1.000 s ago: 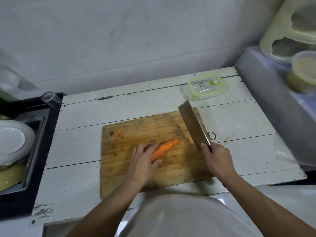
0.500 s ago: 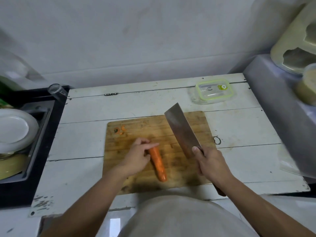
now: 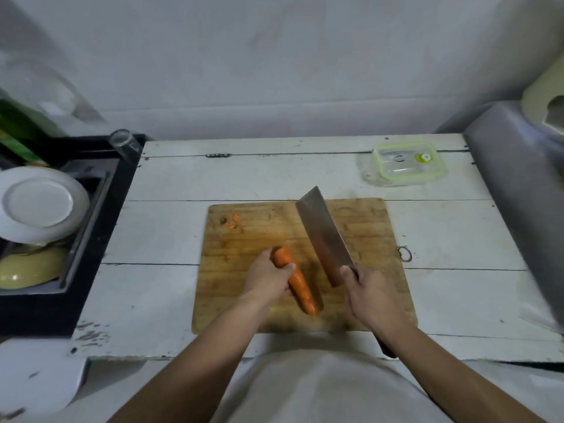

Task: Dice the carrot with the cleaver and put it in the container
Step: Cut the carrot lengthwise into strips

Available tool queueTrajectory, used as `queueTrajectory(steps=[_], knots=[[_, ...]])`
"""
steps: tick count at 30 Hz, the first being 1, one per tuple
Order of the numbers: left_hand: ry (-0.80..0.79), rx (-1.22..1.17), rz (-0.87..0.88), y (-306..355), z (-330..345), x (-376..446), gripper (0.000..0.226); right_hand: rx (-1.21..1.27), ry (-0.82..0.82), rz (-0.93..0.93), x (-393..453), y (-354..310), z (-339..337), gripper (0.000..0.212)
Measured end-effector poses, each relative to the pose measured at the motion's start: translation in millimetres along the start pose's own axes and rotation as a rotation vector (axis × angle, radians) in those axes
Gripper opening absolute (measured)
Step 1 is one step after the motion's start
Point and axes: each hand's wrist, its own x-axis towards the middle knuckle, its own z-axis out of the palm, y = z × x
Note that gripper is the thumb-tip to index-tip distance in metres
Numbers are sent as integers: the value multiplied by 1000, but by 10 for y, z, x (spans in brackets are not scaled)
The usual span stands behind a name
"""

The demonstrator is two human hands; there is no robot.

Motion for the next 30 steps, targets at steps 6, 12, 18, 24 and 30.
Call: queueTrajectory(steps=[6,12,18,24,30], knots=[[-25,98,148,200,26,-81,49,90,42,63,46,36,-122,40],[-73,39,574,221,39,-278,60,260,162,23,-52,42,-309,47],[-82,224,737,193,148,-251,57,96,218,-105,-168,-9,-438,36],[1,280,719,166,236,-354,54,-106,191,-181,-383,-100,-600,27],[98,207,658,249,330,-422,45,-251,161,-184,-497,-251,-758,40]])
